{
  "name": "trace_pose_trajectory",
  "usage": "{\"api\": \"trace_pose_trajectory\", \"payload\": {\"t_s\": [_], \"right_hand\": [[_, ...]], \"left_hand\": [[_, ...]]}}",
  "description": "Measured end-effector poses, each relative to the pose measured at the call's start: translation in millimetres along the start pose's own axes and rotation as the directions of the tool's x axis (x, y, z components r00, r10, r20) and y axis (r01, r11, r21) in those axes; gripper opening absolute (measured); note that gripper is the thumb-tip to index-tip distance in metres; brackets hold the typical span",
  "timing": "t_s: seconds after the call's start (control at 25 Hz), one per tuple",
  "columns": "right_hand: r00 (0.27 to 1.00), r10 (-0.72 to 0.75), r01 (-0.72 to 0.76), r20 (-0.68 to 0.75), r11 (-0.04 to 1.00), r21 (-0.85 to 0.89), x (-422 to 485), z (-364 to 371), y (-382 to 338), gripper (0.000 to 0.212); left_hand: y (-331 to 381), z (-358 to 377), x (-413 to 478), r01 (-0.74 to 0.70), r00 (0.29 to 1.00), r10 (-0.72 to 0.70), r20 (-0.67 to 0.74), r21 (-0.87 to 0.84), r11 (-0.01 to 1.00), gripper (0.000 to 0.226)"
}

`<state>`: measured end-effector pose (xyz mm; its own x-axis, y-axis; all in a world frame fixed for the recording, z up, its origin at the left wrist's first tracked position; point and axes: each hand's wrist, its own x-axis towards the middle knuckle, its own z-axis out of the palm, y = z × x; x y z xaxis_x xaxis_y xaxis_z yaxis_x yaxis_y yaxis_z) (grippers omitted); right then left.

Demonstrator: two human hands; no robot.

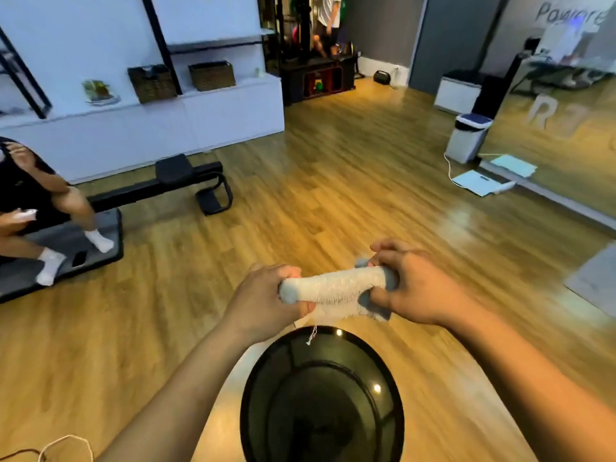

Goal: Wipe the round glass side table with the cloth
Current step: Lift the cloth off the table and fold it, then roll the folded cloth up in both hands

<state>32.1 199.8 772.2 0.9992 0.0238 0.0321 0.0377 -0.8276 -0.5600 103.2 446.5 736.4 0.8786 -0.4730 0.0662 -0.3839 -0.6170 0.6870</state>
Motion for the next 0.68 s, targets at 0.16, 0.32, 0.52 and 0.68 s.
{"api": "trace_pose_trajectory", "payload": {"t_s": [0.16,0.32,0.52,0.68], "right_hand": [[0.965,0.220,-0.156,-0.141,0.918,0.365,-62.8,18.3,66.0,0.031],[0.785,0.564,-0.203,-0.256,0.625,0.754,-127.9,47.0,148.3,0.055],[0.594,0.782,-0.269,-0.190,0.416,0.869,-192.8,103.9,257.8,0.040],[0.440,0.882,-0.348,-0.167,0.339,0.874,-229.7,168.7,351.7,0.035]], "left_hand": [[17.7,67.8,10.9,0.049,0.974,0.017,0.228,-0.279,0.959,0.025],[38.5,165.9,26.0,0.142,0.940,0.004,0.342,-0.401,0.905,0.026],[42.7,304.2,46.6,0.283,0.869,-0.067,0.491,-0.381,0.880,0.022],[23.4,434.8,64.5,0.343,0.786,-0.066,0.615,-0.344,0.874,0.026]]}}
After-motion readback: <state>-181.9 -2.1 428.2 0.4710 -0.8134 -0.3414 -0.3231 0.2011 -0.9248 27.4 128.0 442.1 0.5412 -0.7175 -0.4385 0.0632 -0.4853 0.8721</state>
